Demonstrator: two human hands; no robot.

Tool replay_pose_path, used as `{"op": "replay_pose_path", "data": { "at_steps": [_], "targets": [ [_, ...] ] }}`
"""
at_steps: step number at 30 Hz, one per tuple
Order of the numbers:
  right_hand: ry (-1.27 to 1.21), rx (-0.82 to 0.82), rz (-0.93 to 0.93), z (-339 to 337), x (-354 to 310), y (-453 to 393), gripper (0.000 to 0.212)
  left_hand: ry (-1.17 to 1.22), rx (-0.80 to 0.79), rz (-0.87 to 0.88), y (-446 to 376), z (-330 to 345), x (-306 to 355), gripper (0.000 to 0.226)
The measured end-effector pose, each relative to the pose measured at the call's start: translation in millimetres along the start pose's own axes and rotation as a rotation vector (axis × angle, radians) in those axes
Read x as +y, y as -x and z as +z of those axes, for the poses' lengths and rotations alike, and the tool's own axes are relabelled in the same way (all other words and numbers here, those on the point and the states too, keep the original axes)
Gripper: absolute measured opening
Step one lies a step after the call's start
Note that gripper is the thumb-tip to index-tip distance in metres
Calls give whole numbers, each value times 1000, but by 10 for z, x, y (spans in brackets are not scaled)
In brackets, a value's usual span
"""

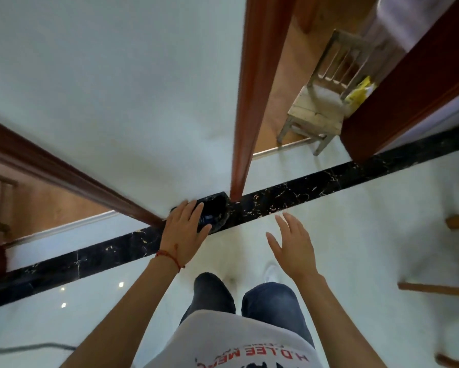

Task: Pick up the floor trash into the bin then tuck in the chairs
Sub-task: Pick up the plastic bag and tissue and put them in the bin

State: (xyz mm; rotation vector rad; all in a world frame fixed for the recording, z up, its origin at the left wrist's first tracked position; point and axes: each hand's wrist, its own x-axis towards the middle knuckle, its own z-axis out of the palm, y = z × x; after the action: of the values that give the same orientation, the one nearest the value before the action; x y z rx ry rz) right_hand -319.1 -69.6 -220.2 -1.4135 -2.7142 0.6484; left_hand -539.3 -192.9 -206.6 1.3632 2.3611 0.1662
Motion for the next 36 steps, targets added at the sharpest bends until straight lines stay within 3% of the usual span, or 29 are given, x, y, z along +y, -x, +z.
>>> {"op": "replay_pose_path", "data": {
  "at_steps": [6, 11, 20, 25, 36],
  "targets": [
    [-62, 77, 214, -122, 246, 470, 53, -51, -58, 220, -84, 19, 443, 68],
    [-83, 161, 388, -284, 620, 914, 54, -101, -115, 405, -140, 95, 986, 86],
    [-117, 292, 714, -519, 1403, 2090, 60, -198, -183, 721, 106, 457, 2324, 73],
    [-148, 352, 878, -541, 1750, 2808, 62, -241, -172, 888, 400, 768, 3044, 82],
    [-300, 552, 1324, -437, 1850, 4094, 50, -353, -314, 1327, 1125, 1339, 4252, 84]
  ]
}}
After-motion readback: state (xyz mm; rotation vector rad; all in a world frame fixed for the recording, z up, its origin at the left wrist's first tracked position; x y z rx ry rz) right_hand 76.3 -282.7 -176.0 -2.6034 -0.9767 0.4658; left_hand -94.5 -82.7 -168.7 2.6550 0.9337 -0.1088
